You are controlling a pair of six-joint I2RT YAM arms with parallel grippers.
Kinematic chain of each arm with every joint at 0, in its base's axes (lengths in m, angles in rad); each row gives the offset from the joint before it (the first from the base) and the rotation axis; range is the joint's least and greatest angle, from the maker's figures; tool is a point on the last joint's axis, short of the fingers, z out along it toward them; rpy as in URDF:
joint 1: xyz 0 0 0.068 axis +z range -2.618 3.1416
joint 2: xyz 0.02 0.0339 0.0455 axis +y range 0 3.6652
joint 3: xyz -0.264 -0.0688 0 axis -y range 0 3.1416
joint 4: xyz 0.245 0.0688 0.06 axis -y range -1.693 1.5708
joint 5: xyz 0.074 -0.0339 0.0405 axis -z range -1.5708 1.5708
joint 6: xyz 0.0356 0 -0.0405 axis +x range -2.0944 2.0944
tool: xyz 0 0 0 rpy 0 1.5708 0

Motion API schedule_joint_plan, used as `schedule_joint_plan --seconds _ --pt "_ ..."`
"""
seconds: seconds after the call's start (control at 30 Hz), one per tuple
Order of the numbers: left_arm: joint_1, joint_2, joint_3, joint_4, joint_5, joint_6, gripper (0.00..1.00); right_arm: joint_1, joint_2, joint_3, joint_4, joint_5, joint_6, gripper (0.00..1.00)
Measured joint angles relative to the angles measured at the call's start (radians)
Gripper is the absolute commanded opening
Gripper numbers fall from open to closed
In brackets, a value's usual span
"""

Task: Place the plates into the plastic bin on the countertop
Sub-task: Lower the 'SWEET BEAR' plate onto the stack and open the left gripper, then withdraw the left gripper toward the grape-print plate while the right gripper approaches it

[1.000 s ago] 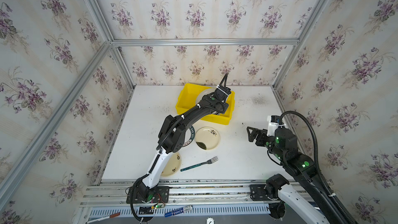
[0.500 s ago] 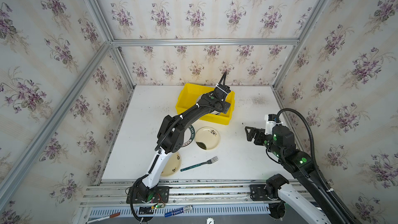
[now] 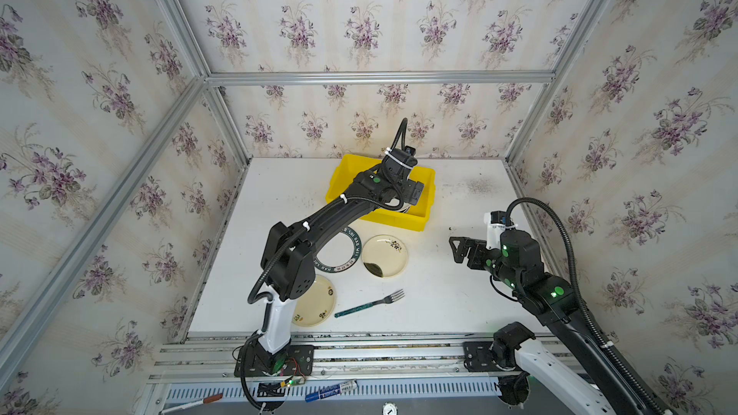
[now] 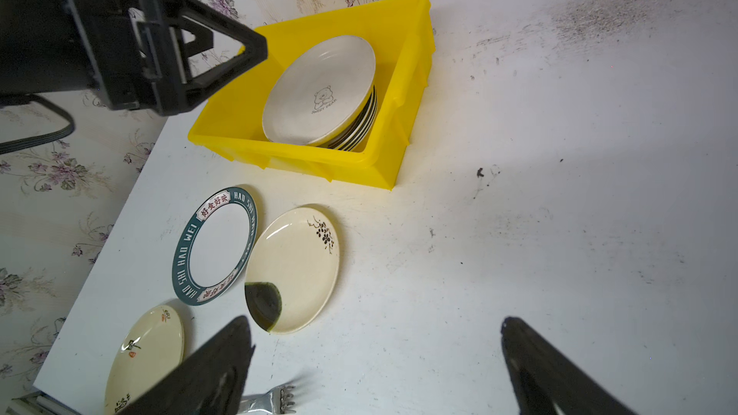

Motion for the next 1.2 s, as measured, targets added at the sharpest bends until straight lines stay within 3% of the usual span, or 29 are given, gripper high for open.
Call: schedule_joint_plan --seconds 0.47,0.9,1.2 --pt "-0.019 -0.579 -0.663 0.255 -0.101 -0.15 1.0 -0.002 0.09 -0.075 0.005 -0.18 0.038 0.99" --pt "-0.055 -1.079 -1.183 0.354 -0.106 -0.322 1.0 -0.003 0.229 -0.217 0.241 -0.384 0.175 0.99" --pt "-0.056 -1.197 -1.378 0.395 -0.038 -0.34 1.0 -0.002 0.358 -0.274 0.433 -0.455 0.243 0.99"
